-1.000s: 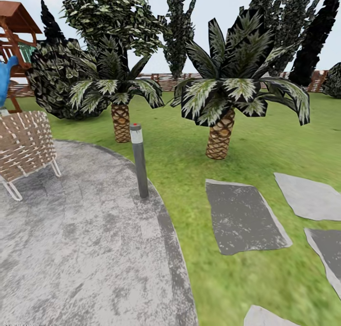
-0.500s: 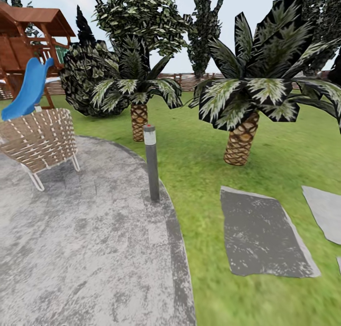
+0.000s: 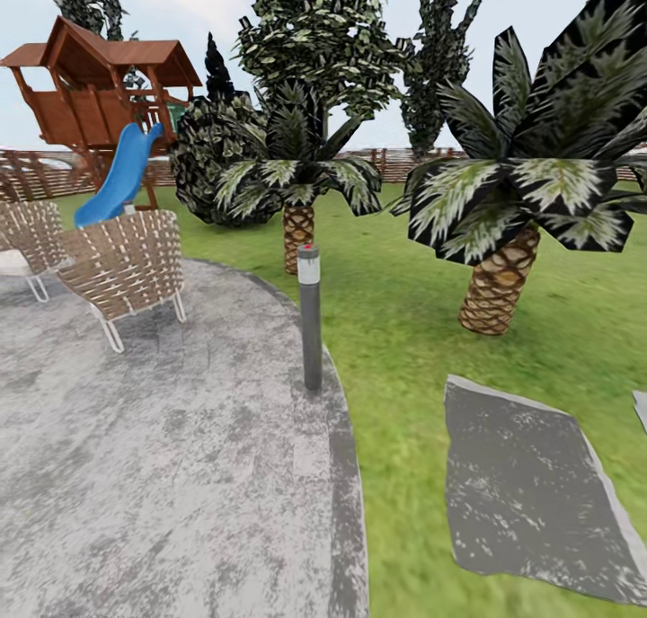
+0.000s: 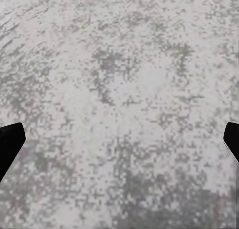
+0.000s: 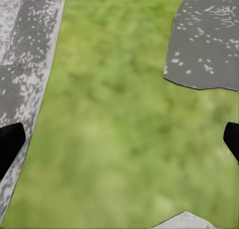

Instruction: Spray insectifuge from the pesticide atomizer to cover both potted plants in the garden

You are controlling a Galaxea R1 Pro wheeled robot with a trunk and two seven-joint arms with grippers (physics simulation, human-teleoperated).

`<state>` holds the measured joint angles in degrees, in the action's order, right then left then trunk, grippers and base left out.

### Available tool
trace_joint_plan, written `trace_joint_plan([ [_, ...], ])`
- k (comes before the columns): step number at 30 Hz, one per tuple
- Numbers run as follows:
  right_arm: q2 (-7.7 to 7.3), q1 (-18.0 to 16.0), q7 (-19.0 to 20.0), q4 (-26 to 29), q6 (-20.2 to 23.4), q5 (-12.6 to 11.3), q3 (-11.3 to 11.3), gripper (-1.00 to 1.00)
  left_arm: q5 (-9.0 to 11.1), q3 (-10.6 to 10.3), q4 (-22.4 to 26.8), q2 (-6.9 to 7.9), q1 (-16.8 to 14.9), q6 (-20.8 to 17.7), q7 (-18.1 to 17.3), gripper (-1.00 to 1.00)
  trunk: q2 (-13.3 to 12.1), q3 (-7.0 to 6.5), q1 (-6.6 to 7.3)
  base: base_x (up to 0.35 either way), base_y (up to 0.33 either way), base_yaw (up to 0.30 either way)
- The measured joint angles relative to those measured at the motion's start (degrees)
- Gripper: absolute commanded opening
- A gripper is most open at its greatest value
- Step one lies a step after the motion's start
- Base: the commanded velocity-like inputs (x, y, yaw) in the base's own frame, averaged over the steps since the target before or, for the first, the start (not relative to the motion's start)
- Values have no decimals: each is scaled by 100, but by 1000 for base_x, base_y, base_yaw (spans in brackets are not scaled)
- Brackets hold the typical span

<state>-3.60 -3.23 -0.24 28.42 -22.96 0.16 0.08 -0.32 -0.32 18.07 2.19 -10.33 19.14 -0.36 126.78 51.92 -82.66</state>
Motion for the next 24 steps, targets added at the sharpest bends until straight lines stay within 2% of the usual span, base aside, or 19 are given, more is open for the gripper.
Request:
trace_joint_plan([
  [16, 0, 0, 0, 0, 1, 0, 0, 100, 0, 0, 0, 0, 0, 0, 20, 100, 0, 0, -1, 133, -226, 277],
  [24, 0, 0, 0, 1, -2, 0, 0, 100, 0, 0, 1, -4, 0, 0, 19, 100, 0, 0, -1, 88, -115, 277],
])
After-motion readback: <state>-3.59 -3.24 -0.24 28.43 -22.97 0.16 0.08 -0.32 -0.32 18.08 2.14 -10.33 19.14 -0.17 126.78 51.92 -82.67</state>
